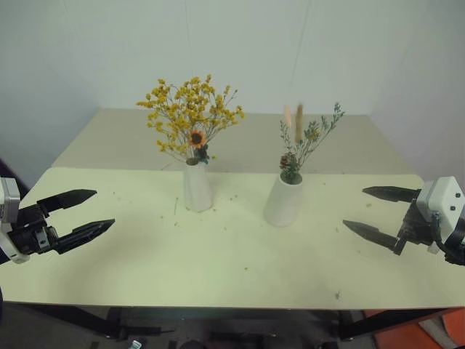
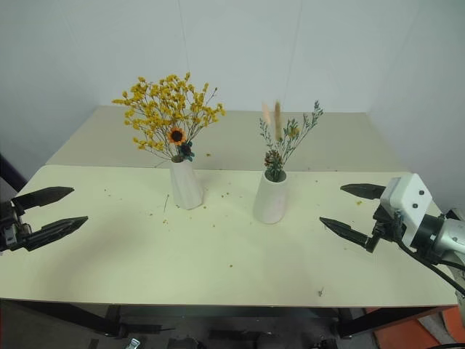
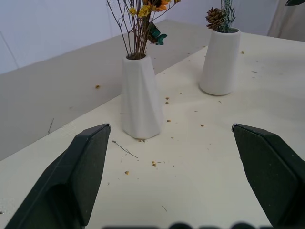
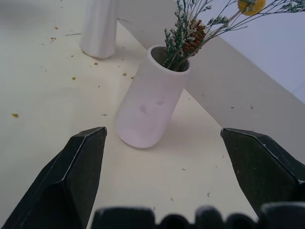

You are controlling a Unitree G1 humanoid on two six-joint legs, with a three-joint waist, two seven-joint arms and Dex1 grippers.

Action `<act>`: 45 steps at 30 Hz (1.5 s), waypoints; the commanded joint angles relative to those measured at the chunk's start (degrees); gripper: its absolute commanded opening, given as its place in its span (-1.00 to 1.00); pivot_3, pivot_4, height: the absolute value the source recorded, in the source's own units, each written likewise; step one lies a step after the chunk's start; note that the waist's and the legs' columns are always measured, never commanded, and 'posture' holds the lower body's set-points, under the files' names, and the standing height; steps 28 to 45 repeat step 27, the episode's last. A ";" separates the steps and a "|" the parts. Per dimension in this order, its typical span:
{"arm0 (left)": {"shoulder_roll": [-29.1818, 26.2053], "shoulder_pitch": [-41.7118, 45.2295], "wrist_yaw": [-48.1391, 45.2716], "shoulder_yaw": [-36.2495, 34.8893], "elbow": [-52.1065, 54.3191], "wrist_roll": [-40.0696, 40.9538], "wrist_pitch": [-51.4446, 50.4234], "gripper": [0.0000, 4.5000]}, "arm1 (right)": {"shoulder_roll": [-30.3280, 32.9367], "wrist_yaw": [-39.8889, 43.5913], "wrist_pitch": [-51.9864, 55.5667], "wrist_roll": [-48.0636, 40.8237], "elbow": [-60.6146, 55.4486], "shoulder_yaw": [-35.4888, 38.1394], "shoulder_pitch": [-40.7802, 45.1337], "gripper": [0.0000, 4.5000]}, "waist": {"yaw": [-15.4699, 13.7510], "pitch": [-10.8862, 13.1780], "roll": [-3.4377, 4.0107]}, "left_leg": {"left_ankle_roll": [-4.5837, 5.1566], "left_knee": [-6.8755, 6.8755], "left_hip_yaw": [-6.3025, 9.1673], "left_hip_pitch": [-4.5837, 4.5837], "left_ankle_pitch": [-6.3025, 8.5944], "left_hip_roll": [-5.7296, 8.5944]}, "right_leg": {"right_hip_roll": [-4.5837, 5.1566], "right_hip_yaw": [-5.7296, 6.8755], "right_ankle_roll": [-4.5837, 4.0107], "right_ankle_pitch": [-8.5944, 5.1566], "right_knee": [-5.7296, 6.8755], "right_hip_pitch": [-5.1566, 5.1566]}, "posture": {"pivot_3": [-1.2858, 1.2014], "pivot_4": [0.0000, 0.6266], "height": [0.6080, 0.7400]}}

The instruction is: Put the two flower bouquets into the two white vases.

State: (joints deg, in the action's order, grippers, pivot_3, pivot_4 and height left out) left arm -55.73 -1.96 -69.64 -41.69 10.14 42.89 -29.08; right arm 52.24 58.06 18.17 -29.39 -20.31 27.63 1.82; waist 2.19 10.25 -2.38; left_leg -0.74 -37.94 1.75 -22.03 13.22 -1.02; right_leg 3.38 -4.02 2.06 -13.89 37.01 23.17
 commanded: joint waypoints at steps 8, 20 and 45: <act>-3.22 -2.83 -0.41 -5.01 3.34 2.63 -5.31 0.99 | -0.43 -0.35 -1.30 -0.79 -0.90 1.83 -3.00 1.00 | 0.27 0.00 0.00 | 0.00 0.04 -0.02 0.00 0.00 -0.02 | 0.00 -0.01 0.14 -0.11 -0.01 0.01 | 0.03 -0.52 1.00; -5.29 -7.02 -0.30 -11.11 7.15 6.51 -14.04 0.99 | -0.68 -0.90 1.42 -2.00 -2.75 1.19 -5.31 1.00 | 0.09 0.01 0.01 | 0.00 0.05 -0.04 0.02 0.00 -0.03 | 0.00 -0.01 0.14 -0.18 -0.02 0.02 | 0.03 -0.52 1.00; -5.81 -7.20 0.02 -10.87 8.87 7.84 -16.24 0.99 | -0.67 -0.85 2.02 -2.23 -3.97 0.81 -7.21 1.00 | 0.13 0.01 0.01 | -0.01 0.06 -0.04 0.01 0.01 -0.03 | 0.01 -0.02 0.14 -0.20 -0.04 0.03 | 0.03 -0.52 1.00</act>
